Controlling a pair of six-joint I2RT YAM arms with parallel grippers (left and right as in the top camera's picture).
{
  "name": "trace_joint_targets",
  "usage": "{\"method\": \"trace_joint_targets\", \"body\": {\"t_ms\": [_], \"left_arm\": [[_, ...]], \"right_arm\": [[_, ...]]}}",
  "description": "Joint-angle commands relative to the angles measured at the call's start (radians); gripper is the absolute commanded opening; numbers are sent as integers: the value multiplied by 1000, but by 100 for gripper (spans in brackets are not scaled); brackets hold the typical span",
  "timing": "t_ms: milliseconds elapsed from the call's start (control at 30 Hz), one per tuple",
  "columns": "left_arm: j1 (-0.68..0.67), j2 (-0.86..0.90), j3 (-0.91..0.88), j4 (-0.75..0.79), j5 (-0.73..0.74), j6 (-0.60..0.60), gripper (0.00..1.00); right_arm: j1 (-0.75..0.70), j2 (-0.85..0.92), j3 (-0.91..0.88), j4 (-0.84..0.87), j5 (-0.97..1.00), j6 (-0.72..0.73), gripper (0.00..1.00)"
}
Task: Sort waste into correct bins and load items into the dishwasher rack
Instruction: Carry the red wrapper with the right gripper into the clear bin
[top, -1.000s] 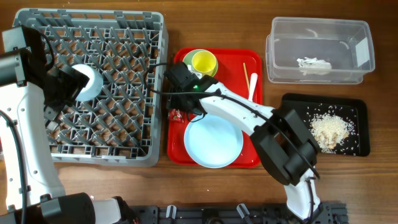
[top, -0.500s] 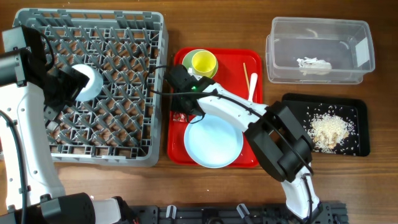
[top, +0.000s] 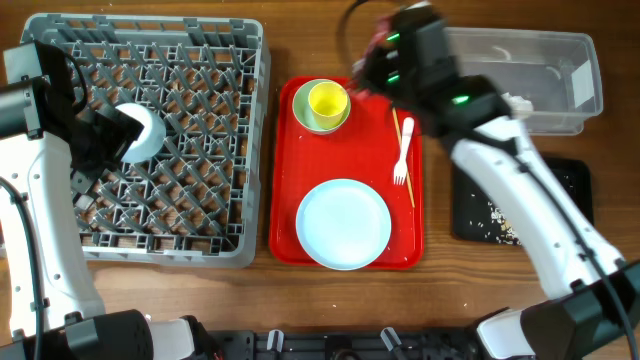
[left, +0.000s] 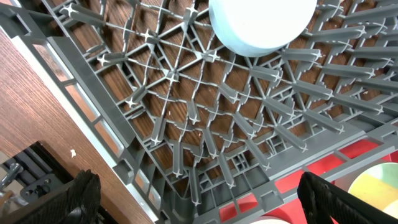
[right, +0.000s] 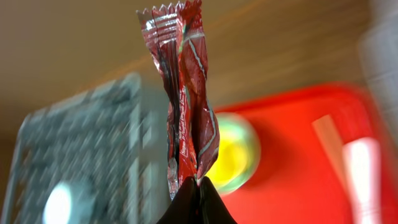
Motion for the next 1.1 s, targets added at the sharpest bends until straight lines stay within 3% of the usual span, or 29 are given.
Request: {"method": "trace_joint_targets", "body": {"t_ms": [0, 100, 167, 200, 233, 267, 533, 633, 767, 833, 933, 1067], "left_arm": [[5, -5, 14, 0, -6, -17, 100], [5, -5, 14, 0, -6, -17, 100], [5, -5, 14, 0, -6, -17, 100], [5, -5, 14, 0, -6, -17, 100], [5, -5, 14, 0, -6, -17, 100], [5, -5, 14, 0, -6, -17, 100], [5, -5, 14, 0, -6, -17, 100], [5, -5, 14, 0, -6, -17, 100], [5, -5, 14, 0, -6, -17, 100], [5, -5, 14, 0, -6, -17, 100], [5, -5, 14, 0, -6, -17, 100], [5, -5, 14, 0, -6, -17, 100]], "right_arm": [[-175, 40, 4, -8, 101, -52, 4], [-319, 100, 4, 31, 101, -53, 4], [-393, 144, 4, 68, 100, -52, 20], [-420, 161, 4, 82, 100, -52, 47], [-448, 183, 4, 88, 98, -52, 89], [-469, 197, 4, 85, 86, -59, 100], [-554, 124, 5, -8, -211, -137, 100], [-553, 61, 5, -34, -431, -262, 100], [-536, 25, 5, -218, -755, -437, 100], [-502, 27, -2, -313, -750, -473, 100], [-440, 28, -11, -373, -578, -438, 100], [-447, 28, -11, -373, -312, -230, 100]]}}
